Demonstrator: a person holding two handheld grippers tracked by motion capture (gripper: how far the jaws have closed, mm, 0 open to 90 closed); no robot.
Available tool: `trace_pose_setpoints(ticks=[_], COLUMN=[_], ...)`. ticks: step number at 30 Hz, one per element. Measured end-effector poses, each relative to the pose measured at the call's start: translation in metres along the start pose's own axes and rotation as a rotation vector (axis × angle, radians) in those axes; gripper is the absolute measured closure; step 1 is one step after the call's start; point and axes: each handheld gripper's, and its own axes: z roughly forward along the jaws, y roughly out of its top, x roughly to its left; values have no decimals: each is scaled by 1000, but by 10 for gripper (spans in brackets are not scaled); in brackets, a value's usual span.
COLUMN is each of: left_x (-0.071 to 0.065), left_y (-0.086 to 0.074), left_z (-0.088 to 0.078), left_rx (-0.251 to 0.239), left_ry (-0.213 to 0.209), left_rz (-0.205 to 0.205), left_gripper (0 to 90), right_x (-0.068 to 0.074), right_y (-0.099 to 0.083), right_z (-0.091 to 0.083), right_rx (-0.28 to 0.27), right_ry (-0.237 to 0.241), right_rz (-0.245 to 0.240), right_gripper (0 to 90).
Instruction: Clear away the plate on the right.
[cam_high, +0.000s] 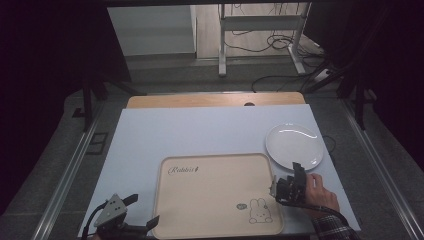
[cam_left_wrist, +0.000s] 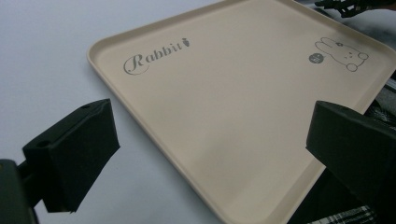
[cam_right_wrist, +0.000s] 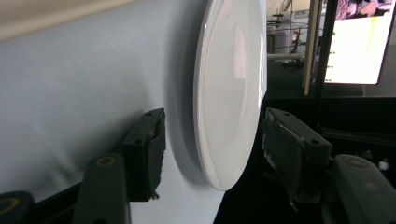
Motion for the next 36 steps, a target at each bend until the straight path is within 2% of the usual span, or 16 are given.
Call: trace_pose_setpoints(ticks=[4, 8, 10, 16, 23, 26, 27, 28, 29, 31, 36], left_x=[0, 0, 0, 0, 0, 0, 0, 0, 0, 0, 0], left_y=[0, 0, 0, 0, 0, 0, 0, 0, 0, 0, 0], left_z=[0, 0, 0, 0, 0, 1, 0, 1, 0, 1, 1], left_rx=[1, 1, 1, 2, 3, 4, 4, 4, 4, 4, 4], left_ry=[0, 0, 0, 0, 0, 1, 1, 1, 1, 1, 1], left_rz=[1, 1, 0, 1, 2, 4, 5, 4, 4, 5, 6], left_gripper=[22, 22, 22, 22, 22, 22, 22, 22, 22, 22, 22], right_x=[3, 5, 5, 5, 4, 5, 4, 3, 4, 5, 1], right_y=[2, 2, 2, 4, 3, 4, 3, 3, 3, 4, 3], right_z=[4, 9, 12, 19, 28, 32, 34, 36, 36, 36, 34], right_rx=[21, 40, 41, 59, 54, 78, 74, 81, 79, 80, 64], right_ry=[-12, -7, -15, -1, 6, 19, 17, 66, 30, 25, 1], right_rz=[-59, -97, -106, -130, -121, -117, -133, -130, -131, -146, -114], right_gripper=[487, 564, 612, 706, 766, 794, 810, 826, 845, 849, 865])
